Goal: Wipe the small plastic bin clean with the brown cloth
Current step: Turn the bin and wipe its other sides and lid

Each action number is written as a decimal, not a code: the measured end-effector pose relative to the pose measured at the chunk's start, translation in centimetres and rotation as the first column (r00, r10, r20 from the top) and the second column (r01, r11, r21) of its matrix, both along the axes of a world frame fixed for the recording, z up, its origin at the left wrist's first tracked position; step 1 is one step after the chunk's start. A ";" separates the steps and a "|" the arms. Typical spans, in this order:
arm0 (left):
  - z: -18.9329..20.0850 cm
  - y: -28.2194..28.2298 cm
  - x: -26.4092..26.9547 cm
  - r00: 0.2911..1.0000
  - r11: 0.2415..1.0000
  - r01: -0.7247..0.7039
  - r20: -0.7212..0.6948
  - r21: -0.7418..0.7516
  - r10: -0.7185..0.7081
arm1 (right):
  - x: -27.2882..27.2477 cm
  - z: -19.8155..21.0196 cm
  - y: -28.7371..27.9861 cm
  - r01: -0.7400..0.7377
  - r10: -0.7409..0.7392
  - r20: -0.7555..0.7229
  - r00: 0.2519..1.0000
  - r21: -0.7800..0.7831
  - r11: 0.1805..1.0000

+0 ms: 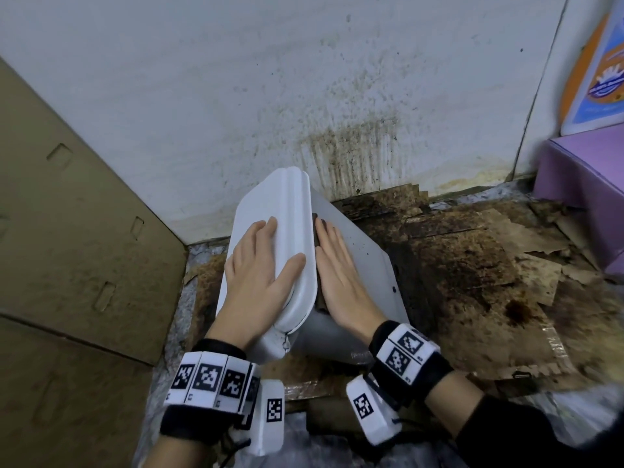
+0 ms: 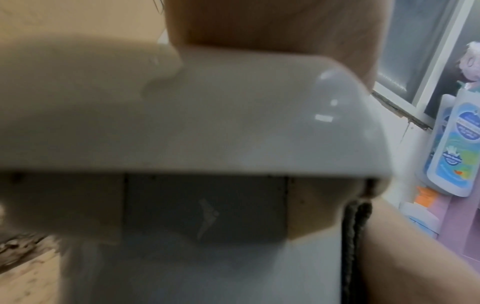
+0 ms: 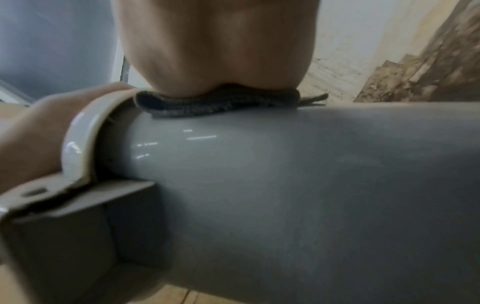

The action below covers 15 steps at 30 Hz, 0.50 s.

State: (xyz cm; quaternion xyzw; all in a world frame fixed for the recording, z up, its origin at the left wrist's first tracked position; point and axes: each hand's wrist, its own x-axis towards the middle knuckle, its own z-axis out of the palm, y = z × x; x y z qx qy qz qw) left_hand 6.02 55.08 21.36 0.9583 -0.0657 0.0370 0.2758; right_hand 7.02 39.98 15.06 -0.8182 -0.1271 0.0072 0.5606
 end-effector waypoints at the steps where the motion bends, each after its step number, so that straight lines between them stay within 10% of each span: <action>1: 0.0 0.1 0.1 1.000 1.000 -0.001 -0.002 -0.003 0.001 | 0.7 -0.2 0.0 -0.014 0.014 -0.001 1.000 0.003 1.000; 15: -0.1 0.8 -0.1 1.000 0.998 0.006 -0.009 -0.058 -0.006 | 9.5 1.2 -1.2 -0.141 0.127 -0.164 0.978 -0.075 0.987</action>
